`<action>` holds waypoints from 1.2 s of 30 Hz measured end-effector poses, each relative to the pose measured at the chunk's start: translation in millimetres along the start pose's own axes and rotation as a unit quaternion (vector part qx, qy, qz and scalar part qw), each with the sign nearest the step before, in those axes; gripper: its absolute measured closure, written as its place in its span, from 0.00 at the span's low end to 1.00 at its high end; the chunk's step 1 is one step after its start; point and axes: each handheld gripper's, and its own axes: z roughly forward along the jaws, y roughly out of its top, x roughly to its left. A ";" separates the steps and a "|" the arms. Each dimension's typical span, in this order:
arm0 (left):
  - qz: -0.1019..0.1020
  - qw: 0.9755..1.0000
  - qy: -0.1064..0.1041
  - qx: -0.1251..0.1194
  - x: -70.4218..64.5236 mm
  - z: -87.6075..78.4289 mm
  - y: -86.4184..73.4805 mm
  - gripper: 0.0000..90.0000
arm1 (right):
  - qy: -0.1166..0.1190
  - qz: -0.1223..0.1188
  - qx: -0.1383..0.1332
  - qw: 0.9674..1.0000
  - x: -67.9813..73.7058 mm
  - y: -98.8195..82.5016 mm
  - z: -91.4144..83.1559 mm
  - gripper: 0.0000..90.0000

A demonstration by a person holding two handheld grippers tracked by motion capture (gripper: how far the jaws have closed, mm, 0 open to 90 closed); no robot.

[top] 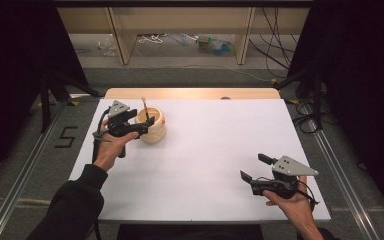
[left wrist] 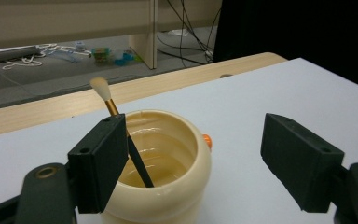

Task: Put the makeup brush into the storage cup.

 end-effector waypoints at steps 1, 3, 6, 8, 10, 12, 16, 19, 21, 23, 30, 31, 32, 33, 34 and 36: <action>0.000 1.000 0.000 -0.001 -1.1 -1.8 -0.4 0.25 | 0.000 -0.002 -0.001 1.000 0.0 -0.1 0.2 0.18; 0.002 1.000 -0.003 -0.003 -3.0 -7.1 -1.6 0.24 | 0.001 -0.008 -0.007 1.000 -0.5 0.3 0.5 0.18; 0.001 1.000 -0.006 -0.003 -5.1 -12.6 -5.5 0.24 | 0.002 -0.008 -0.006 1.000 -0.2 0.4 0.2 0.18; 0.000 1.000 -0.009 -0.003 -5.9 -15.1 -9.2 0.23 | 0.001 -0.008 -0.003 1.000 -0.3 0.5 0.1 0.18; 0.003 1.000 -0.012 -0.003 -6.9 -17.7 -12.6 0.23 | 0.004 -0.009 -0.003 1.000 -0.3 0.5 0.2 0.18; 0.005 1.000 -0.012 -0.003 -8.0 -21.0 -15.8 0.23 | 0.002 -0.009 -0.006 1.000 -0.2 0.5 0.2 0.18; 0.003 1.000 -0.018 -0.006 -11.8 -28.4 -22.3 0.23 | 0.000 -0.008 -0.006 1.000 -0.3 0.4 0.3 0.18; -0.001 1.000 -0.026 -0.008 -14.3 -35.2 -27.3 0.23 | 0.000 -0.011 -0.008 1.000 -1.0 0.7 0.0 0.18; 0.003 1.000 -0.028 -0.010 -16.5 -39.2 -29.7 0.23 | 0.001 -0.009 -0.011 1.000 -0.6 0.5 0.5 0.18; 0.008 0.999 -0.030 -0.009 -19.3 -43.1 -32.9 0.22 | 0.000 -0.010 -0.005 1.000 -0.5 1.1 -0.8 0.18; 0.015 0.999 -0.030 -0.007 -22.4 -51.9 -41.8 0.23 | 0.000 -0.002 -0.001 1.000 0.5 1.4 -1.4 0.18; 0.015 0.999 -0.030 -0.006 -22.3 -53.2 -42.9 0.23 | 0.001 -0.003 -0.001 1.000 0.4 1.4 -1.6 0.18; 0.012 0.999 -0.029 -0.005 -22.7 -54.6 -44.2 0.23 | -0.002 -0.009 -0.004 1.000 -0.6 1.4 -1.3 0.18; 0.013 0.999 -0.030 -0.004 -22.7 -56.1 -45.6 0.23 | -0.003 -0.011 -0.006 1.000 -1.0 1.3 -1.2 0.18; 0.015 0.999 -0.029 -0.004 -23.0 -57.1 -46.6 0.23 | -0.002 -0.011 -0.006 1.000 -1.0 1.3 -1.4 0.18; 0.018 0.999 -0.029 -0.001 -24.5 -60.2 -49.7 0.23 | 0.001 -0.010 -0.011 1.000 -1.1 1.1 -0.8 0.18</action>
